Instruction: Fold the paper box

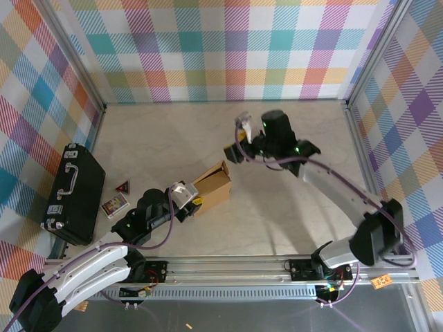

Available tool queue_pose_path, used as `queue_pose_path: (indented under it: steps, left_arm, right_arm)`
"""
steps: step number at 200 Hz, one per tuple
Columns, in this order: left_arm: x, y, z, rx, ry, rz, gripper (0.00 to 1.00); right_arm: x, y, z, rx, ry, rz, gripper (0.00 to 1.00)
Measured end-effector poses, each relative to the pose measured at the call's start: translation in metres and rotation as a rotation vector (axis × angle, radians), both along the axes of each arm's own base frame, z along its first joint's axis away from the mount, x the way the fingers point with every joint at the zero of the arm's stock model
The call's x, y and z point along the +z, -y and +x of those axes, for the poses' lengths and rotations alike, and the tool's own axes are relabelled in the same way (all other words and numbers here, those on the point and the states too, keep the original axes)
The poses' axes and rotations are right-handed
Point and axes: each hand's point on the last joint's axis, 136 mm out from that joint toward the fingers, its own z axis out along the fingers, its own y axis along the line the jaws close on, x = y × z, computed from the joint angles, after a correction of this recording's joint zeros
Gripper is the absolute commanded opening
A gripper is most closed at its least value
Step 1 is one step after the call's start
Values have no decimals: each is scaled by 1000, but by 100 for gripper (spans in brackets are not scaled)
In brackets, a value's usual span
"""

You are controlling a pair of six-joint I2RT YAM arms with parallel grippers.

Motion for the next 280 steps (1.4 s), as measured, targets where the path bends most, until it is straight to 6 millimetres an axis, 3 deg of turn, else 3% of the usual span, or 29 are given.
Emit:
queue_pose_path:
  steps: [16, 31, 62, 77, 111, 140, 164, 197, 280]
  left_arm:
    - [0, 0, 0, 0, -1, 0, 32]
    - [-1, 0, 0, 0, -2, 2, 32]
    - [-2, 0, 0, 0, -4, 4, 32]
    - [-2, 0, 1, 4, -6, 4, 32]
    - [-2, 0, 0, -1, -3, 7, 32]
    - [-2, 2, -1, -11, -3, 7, 32]
    - [-2, 2, -1, -12, -2, 7, 32]
    - [-2, 1, -1, -7, -5, 5, 32]
    - [-2, 0, 0, 5, -12, -2, 38]
  right_arm:
    - [2, -17, 14, 16, -70, -13, 67]
    - [-10, -29, 16, 35, -144, -41, 67]
    - [-60, -37, -6, 66, -317, -153, 58]
    - [-75, -38, -17, 75, -371, -190, 55]
    - [-74, -34, -28, 65, -372, -187, 47]
    - [-75, -28, -38, 35, -385, -180, 47]
    - [-77, -26, -41, 13, -389, -160, 46]
    - [-79, -26, -43, -4, -383, -114, 38]
    - [-81, -27, -41, -18, -344, -55, 39]
